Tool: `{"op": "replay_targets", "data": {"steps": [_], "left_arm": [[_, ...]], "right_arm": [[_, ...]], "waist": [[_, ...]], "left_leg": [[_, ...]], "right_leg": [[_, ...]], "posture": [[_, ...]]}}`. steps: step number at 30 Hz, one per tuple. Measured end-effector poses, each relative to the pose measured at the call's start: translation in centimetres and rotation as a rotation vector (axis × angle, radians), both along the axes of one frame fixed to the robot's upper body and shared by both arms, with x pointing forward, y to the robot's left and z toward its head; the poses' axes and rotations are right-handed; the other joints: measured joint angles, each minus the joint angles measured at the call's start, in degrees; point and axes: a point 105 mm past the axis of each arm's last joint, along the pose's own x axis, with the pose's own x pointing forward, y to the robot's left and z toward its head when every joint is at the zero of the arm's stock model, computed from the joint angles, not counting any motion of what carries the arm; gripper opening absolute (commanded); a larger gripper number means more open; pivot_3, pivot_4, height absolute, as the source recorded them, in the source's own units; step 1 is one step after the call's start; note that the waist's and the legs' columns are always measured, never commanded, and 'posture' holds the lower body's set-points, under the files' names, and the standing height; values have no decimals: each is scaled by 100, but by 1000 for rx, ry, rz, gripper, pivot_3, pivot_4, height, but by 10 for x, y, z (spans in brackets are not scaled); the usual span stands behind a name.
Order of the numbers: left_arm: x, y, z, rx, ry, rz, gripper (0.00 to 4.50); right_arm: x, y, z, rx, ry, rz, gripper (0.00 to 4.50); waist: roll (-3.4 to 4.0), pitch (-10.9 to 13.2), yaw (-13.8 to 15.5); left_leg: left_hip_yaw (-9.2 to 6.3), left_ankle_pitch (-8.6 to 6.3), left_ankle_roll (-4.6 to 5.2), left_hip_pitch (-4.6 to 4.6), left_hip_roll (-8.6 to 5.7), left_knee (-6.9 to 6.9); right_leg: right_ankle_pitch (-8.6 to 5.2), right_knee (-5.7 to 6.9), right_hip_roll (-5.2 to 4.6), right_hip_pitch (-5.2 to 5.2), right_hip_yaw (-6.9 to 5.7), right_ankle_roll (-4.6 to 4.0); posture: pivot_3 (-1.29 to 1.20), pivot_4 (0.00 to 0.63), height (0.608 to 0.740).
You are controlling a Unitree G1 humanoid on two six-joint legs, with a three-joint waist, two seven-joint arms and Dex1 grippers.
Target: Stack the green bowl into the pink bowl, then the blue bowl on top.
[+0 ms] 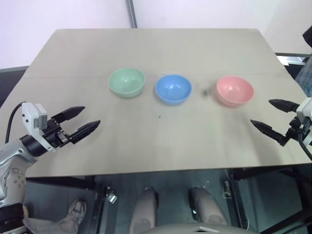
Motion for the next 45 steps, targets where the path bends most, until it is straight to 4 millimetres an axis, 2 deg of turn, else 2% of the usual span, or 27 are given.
{"op": "replay_targets", "data": {"steps": [6, 14, 21, 24, 27, 30, 32, 33, 34, 37, 39, 41, 42, 45], "left_arm": [[0, -5, 1, -20, 31, -22, 4401], [0, -31, 12, -70, 37, -150, 4401], [-1, -55, 20, -69, 16, -261, 4401], [-4, -62, 20, -72, 14, -284, 4401], [-8, -62, 16, -78, 22, -273, 4500], [-13, -62, 11, -81, 41, -265, 4500], [-16, -61, 8, -79, 50, -252, 4500], [-16, -61, 8, -78, 49, -249, 4500], [-17, -60, 8, -81, 48, -241, 4500], [-19, -59, 10, -77, 38, -232, 4500], [-20, -58, 7, -85, 47, -221, 4500], [-19, -57, 5, -87, 52, -213, 4500], [-19, -56, 4, -81, 52, -206, 4500], [-16, -50, -1, -62, 49, -174, 4500]], "right_arm": [[9, 10, 6, -3, -23, 16, 4500], [32, 32, 4, -56, -11, 45, 4500], [87, 37, -12, -156, 68, 21, 4500], [109, 40, -37, -222, 154, 31, 4500], [119, 42, -59, -236, 246, 41, 3653], [127, 37, -65, -269, 257, 21, 2176], [130, 35, -64, -294, 241, 20, 1001], [131, 35, -63, -303, 229, 24, 580], [134, 39, -52, -320, 175, 34, 108], [136, 44, -43, -352, 118, 57, 38], [125, 57, -43, -361, 99, 136, 38], [108, 78, -39, -352, 80, 247, 38], [91, 98, -34, -348, 55, 343, 38], [54, 135, -36, -389, 15, 526, 38]], "waist": [[1, 0, -10], [2, 1, -6], [3, 2, -46], [3, 4, -92], [6, 6, -110], [8, 7, -126], [8, 7, -132], [8, 7, -133], [8, 7, -138], [3, 4, -146], [11, 8, -143], [12, 9, -139], [12, 9, -139], [9, 7, -136]], "left_leg": [[2, 0, 0, 1, 1, 0], [2, 0, 0, -1, 1, 0], [7, 0, 0, -1, 1, -2], [6, 0, 0, -6, 1, -6], [6, 0, 0, -8, 1, -12], [6, 0, 0, -8, 0, -13], [5, 0, 0, -6, 0, -13], [5, 0, 0, -6, 0, -13], [6, 0, 0, -3, 0, -13], [5, 0, 0, -1, 2, -12], [5, 0, 0, -5, 1, -12], [2, 0, 0, -6, 2, -16], [0, 0, 0, -5, 2, -19], [0, 0, 0, -2, 2, -18]], "right_leg": [[0, 2, 0, -2, 1, 1], [0, 1, 0, -5, 1, 0], [10, 1, 0, -7, 3, 5], [27, 0, 0, -12, 3, -3], [28, -1, -1, -14, 3, -4], [28, -2, -2, -14, 3, -4], [28, -2, -2, -14, 2, -4], [28, -1, -1, -14, 2, -4], [28, 0, -1, -14, 2, -3], [27, 0, 1, -13, 2, -3], [27, 0, 0, -15, 2, -3], [27, 2, 1, -16, 1, -3], [27, 2, 1, -16, 0, -3], [27, 0, 0, -13, -1, -3]], "posture": [[0, 150, 727], [0, 150, 727], [0, 150, 727], [0, 150, 727], [0, 150, 727], [0, 150, 727], [0, 150, 727], [0, 150, 727], [0, 150, 727], [0, 150, 727], [0, 150, 727], [0, 150, 727], [0, 150, 727], [0, 150, 727]]}}
